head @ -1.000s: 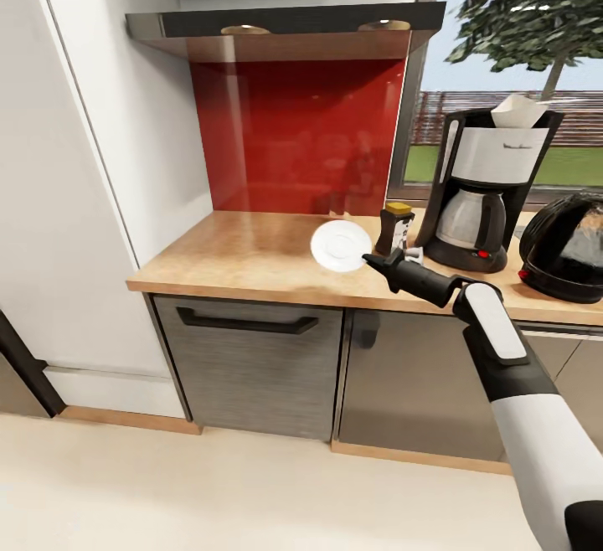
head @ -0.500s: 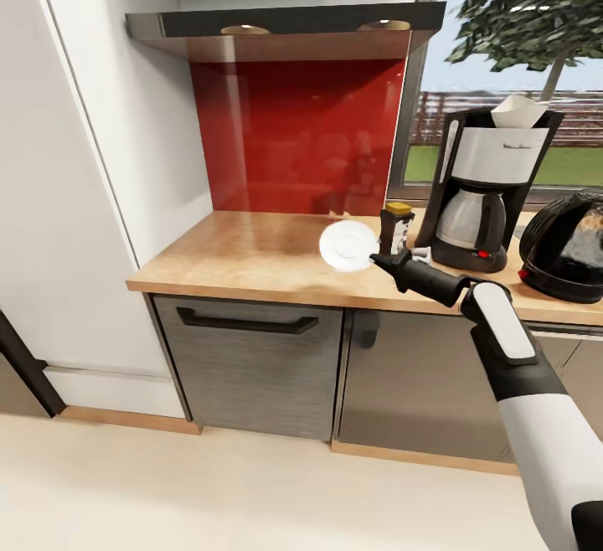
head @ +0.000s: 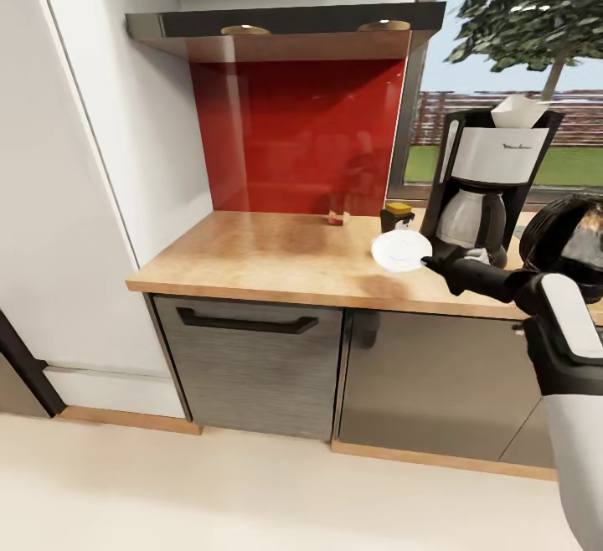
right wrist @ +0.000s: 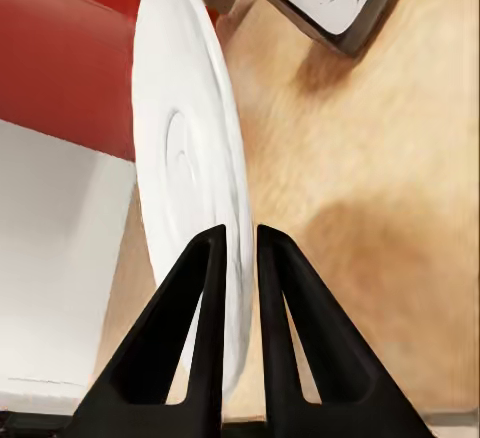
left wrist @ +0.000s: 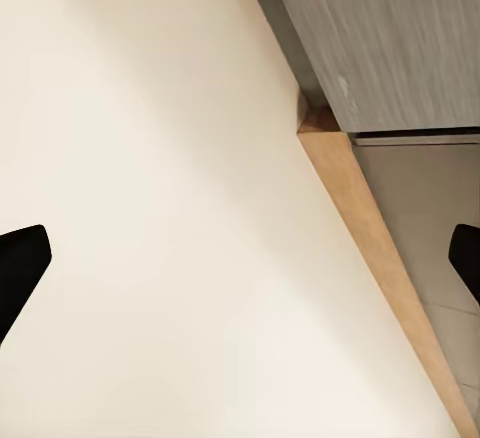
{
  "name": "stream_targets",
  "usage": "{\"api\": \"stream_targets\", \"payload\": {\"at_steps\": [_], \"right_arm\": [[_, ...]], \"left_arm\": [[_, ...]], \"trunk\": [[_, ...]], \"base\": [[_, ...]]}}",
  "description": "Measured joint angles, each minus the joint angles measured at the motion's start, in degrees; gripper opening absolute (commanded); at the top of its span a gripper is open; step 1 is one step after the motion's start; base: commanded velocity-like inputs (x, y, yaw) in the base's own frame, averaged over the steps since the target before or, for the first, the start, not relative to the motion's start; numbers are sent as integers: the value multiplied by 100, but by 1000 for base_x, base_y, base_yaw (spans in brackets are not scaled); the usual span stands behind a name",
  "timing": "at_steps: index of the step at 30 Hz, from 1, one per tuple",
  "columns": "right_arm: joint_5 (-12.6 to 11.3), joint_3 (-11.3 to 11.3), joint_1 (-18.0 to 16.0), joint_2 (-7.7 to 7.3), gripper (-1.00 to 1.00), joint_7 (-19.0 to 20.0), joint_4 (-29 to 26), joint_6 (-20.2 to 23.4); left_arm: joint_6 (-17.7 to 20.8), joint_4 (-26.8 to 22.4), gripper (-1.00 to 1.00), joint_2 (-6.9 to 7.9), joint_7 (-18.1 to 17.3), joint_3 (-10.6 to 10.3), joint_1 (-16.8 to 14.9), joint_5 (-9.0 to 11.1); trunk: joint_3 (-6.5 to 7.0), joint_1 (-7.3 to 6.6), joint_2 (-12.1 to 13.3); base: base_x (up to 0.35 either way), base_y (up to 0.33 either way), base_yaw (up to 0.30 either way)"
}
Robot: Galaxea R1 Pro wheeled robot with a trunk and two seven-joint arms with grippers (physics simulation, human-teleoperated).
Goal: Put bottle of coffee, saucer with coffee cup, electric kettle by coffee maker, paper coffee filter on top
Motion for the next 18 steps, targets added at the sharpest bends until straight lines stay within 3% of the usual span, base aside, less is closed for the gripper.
{"api": "stream_targets", "payload": {"at_steps": [2,4,9,18], "right_arm": [[-752,-16,-6,-26,-100,-1087,-293,-3],[-918,-19,-8,-29,-100,-1331,-359,-6],[-1065,-21,-10,-53,-100,-1776,-420,-5],[-1087,-21,-96,-52,-100,-2436,-426,-15]], "left_arm": [[-1,0,100,0,0,0,0,-2],[-1,0,100,0,0,0,0,-1],[-2,0,100,0,0,-3,0,0],[-9,0,100,0,0,-8,0,-5]], "trunk": [[0,0,0],[0,0,0],[0,0,0],[0,0,0]], "base": [[0,0,0],[0,0,0],[0,0,0],[0,0,0]]}}
